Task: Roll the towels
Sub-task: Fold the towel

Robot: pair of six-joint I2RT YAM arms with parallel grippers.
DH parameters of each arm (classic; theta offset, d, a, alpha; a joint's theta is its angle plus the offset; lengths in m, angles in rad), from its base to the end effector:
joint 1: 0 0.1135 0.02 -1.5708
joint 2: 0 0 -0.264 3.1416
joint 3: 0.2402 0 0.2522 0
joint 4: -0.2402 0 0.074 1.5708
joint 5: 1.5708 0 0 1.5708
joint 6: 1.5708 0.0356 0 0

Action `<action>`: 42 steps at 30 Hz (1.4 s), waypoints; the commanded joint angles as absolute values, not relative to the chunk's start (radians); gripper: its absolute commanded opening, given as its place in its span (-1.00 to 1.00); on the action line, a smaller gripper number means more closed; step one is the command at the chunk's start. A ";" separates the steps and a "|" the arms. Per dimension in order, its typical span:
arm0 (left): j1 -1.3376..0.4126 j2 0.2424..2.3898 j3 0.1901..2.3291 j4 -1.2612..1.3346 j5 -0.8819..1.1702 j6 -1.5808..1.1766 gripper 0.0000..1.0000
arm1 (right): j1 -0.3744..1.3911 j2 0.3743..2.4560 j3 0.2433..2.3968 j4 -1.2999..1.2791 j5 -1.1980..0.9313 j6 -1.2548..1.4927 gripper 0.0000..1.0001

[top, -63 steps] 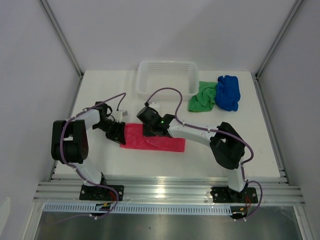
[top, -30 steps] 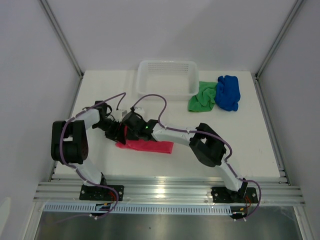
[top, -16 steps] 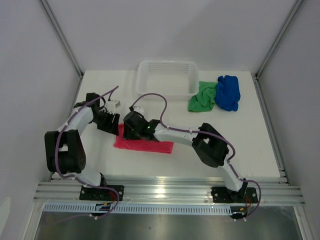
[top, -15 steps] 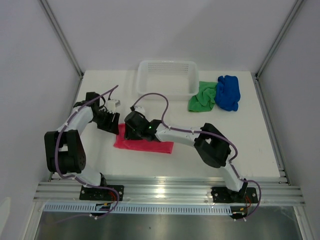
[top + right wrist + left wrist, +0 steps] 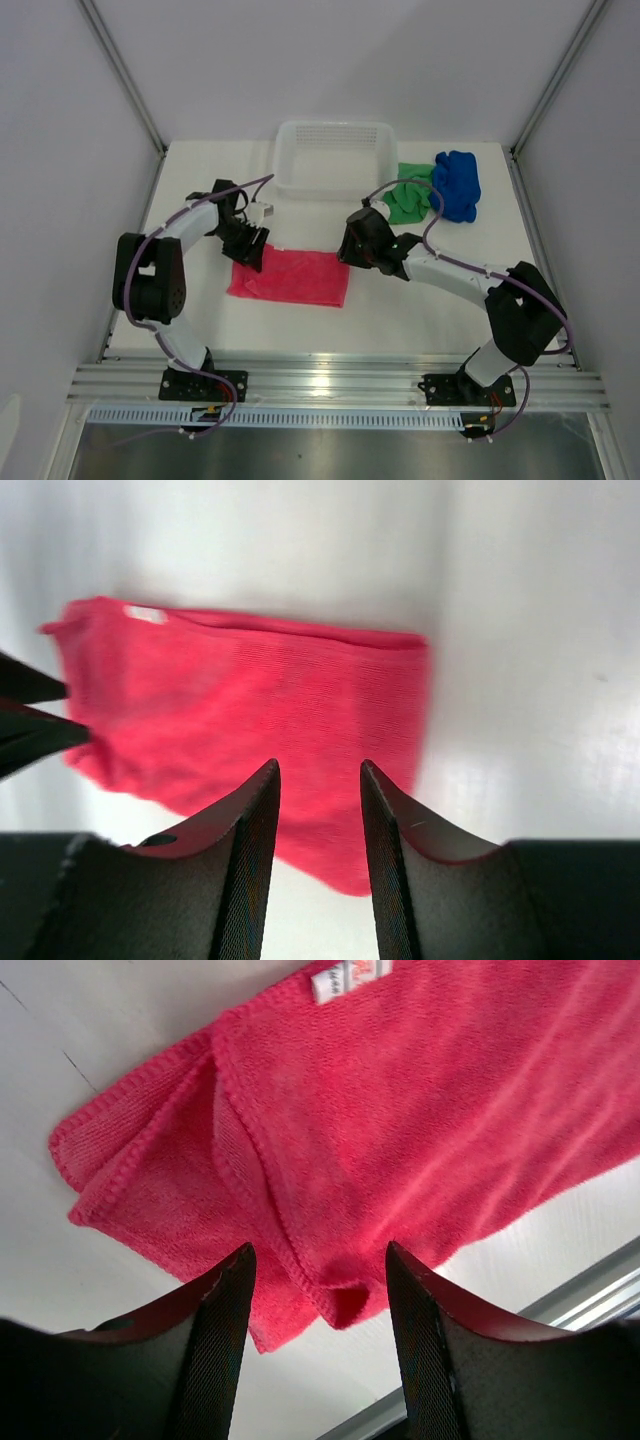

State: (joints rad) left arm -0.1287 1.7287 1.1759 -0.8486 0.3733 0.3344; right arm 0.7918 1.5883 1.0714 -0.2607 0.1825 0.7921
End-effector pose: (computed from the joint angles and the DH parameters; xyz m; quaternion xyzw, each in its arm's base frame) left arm 0.3152 -0.0539 0.1910 0.2400 0.9494 -0.1754 0.1017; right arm 0.2469 0.2409 0.2321 0.0353 0.9185 0.2147 0.3300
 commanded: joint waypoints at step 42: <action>-0.175 1.622 1.226 -0.857 0.377 0.334 -0.99 | 0.672 1.669 0.888 -0.038 -0.020 0.712 -0.09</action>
